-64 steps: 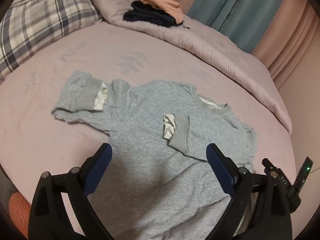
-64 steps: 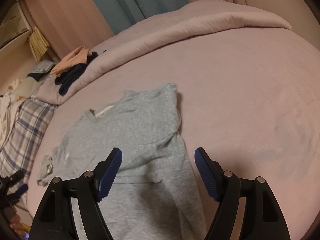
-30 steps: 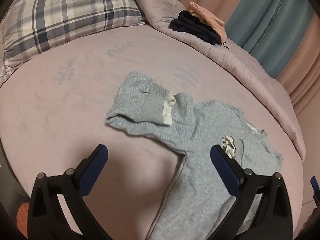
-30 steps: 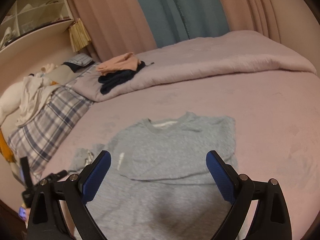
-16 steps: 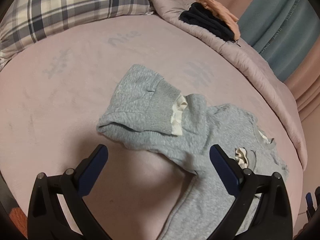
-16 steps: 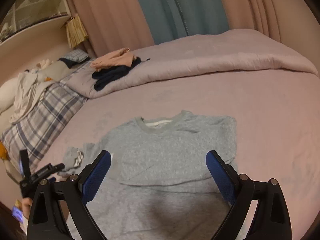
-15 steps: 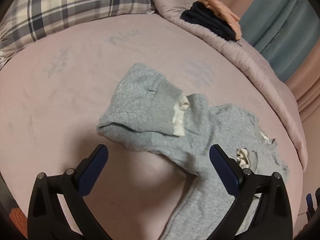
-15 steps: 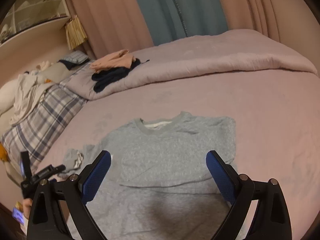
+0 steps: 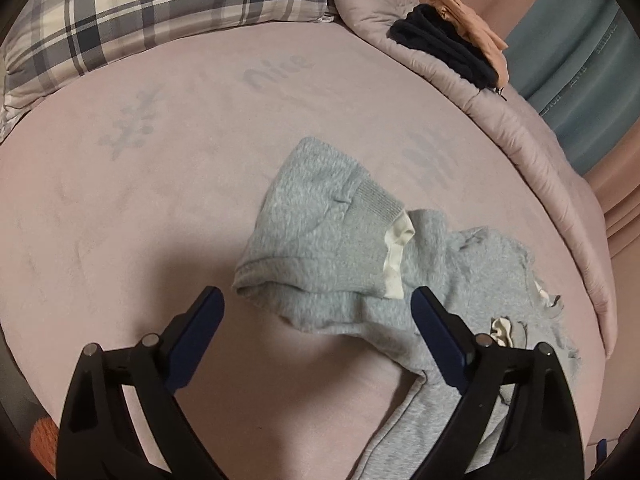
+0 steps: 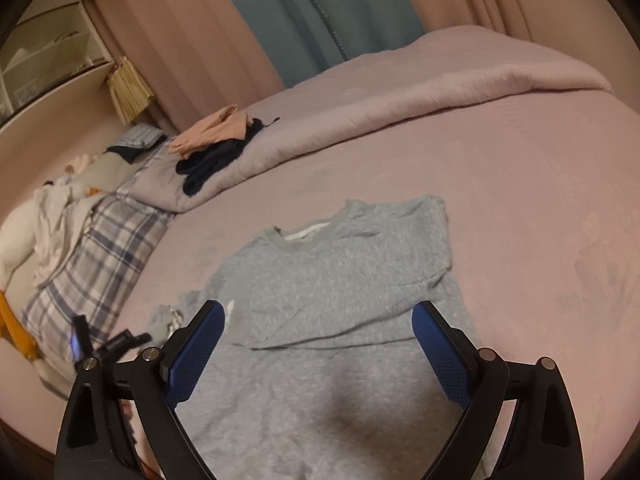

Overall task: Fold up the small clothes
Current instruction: 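Grasp the other sleeve near its cuff with the left gripper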

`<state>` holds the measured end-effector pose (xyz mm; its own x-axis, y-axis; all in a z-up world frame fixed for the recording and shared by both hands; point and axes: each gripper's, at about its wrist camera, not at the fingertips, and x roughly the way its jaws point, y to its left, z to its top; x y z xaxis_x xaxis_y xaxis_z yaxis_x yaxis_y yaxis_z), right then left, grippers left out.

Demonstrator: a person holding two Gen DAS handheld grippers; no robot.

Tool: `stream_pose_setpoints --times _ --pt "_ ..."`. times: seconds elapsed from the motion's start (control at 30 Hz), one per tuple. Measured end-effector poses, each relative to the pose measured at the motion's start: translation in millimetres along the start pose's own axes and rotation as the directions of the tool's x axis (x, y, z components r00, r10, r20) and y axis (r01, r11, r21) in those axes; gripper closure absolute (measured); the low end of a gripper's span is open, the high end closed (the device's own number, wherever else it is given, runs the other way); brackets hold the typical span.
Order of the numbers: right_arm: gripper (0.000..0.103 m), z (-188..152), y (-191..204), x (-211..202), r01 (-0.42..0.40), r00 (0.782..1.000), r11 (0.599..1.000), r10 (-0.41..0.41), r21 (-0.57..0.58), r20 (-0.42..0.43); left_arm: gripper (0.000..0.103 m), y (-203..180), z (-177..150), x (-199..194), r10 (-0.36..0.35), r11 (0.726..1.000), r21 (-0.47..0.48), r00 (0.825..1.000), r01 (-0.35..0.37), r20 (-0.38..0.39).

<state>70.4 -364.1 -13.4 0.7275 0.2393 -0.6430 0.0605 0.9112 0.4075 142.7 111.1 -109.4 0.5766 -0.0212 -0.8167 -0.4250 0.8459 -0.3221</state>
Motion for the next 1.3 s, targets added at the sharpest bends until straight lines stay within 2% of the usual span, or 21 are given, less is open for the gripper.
stream_pose_setpoints --times 0.1,0.23,0.37,0.4,0.57,0.77,0.93,1.07,1.13,1.2,1.27,1.3 --pt "0.008 -1 6 -5 0.048 0.999 0.999 -0.048 0.002 0.015 0.013 4 2 -1 -0.003 1.000 0.009 1.000 0.003 -0.002" --pt "0.008 -2 10 -11 0.052 0.999 0.999 -0.052 0.014 0.015 0.017 7 4 -5 -0.013 1.000 0.019 1.000 0.013 0.007" --pt "0.008 -4 25 -15 0.106 0.994 0.994 -0.106 -0.024 0.030 0.025 6 4 -8 -0.042 0.998 0.040 0.999 0.041 0.009" --pt "0.008 -5 29 -16 0.113 0.993 0.993 -0.112 -0.033 0.033 0.028 5 4 -10 -0.057 0.997 0.045 0.998 0.056 0.009" --pt "0.008 -12 39 -16 0.133 0.991 0.990 -0.132 -0.044 0.025 0.054 -2 8 -12 -0.165 0.981 0.098 0.986 0.167 -0.025" --pt "0.008 -22 46 -13 0.158 0.987 0.986 -0.158 -0.050 0.000 0.056 -15 12 -6 -0.269 0.941 0.185 0.958 0.284 -0.099" --pt "0.008 -27 52 -9 0.157 0.987 0.986 -0.158 -0.052 -0.015 0.056 -32 5 19 -0.220 0.919 0.298 0.964 0.257 -0.151" --pt "0.008 -31 57 -6 0.161 0.986 0.985 -0.163 -0.063 -0.028 0.056 -35 8 39 -0.169 0.914 0.343 0.971 0.219 -0.170" --pt "0.008 -33 59 -5 0.164 0.986 0.984 -0.166 -0.067 -0.034 0.057 -35 10 41 -0.167 0.912 0.351 0.973 0.214 -0.160" --pt "0.008 -35 60 -4 0.168 0.985 0.983 -0.171 -0.072 -0.036 0.062 -37 9 42 -0.149 0.911 0.364 0.978 0.193 -0.147" --pt "0.008 -36 60 -2 0.171 0.984 0.983 -0.174 -0.074 -0.044 0.079 -38 5 43 -0.101 0.906 0.399 0.987 0.142 -0.122" --pt "0.008 -38 61 0 0.170 0.983 0.983 -0.174 -0.074 -0.051 0.082 -39 4 45 -0.075 0.902 0.417 0.991 0.114 -0.109"
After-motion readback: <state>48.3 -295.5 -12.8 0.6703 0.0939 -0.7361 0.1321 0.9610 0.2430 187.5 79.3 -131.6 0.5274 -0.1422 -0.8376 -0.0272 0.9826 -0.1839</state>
